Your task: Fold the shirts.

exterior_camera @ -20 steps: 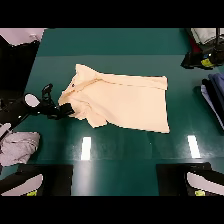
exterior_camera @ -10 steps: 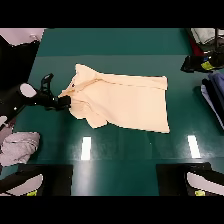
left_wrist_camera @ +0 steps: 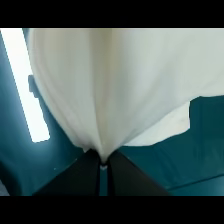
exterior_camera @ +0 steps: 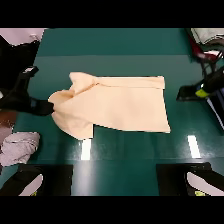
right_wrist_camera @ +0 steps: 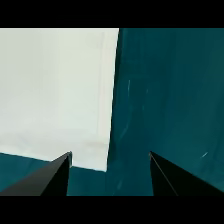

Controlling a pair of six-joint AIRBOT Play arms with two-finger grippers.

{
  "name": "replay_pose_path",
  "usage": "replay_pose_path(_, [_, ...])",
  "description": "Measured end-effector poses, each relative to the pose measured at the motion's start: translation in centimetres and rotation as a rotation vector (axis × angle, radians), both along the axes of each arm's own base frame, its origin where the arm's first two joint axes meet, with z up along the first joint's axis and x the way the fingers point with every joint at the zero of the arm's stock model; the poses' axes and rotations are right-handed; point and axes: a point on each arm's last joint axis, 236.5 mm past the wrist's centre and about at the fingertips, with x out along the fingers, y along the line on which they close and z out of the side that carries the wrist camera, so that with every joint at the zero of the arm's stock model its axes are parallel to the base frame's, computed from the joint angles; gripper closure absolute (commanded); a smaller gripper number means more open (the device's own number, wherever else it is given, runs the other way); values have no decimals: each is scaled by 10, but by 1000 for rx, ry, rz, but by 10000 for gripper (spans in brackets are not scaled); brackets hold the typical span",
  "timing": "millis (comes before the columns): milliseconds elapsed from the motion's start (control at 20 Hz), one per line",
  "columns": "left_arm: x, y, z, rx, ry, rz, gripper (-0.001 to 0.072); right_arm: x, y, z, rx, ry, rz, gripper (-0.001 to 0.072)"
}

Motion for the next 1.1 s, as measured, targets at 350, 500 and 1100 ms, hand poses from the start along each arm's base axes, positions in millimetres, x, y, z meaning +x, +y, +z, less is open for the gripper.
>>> replay_pose_path(350, [-27, 3, 9, 16, 22, -29, 675, -54, 9, -73, 126, 139, -79, 160])
replay_pose_path(500, [-29, 2, 10, 14, 24, -32, 675, -65, 21, -97, 194, 184, -94, 161])
replay_pose_path(1100, [-33, 1, 10, 9, 36, -38, 676, -85, 46, -129, 243, 238, -65, 698])
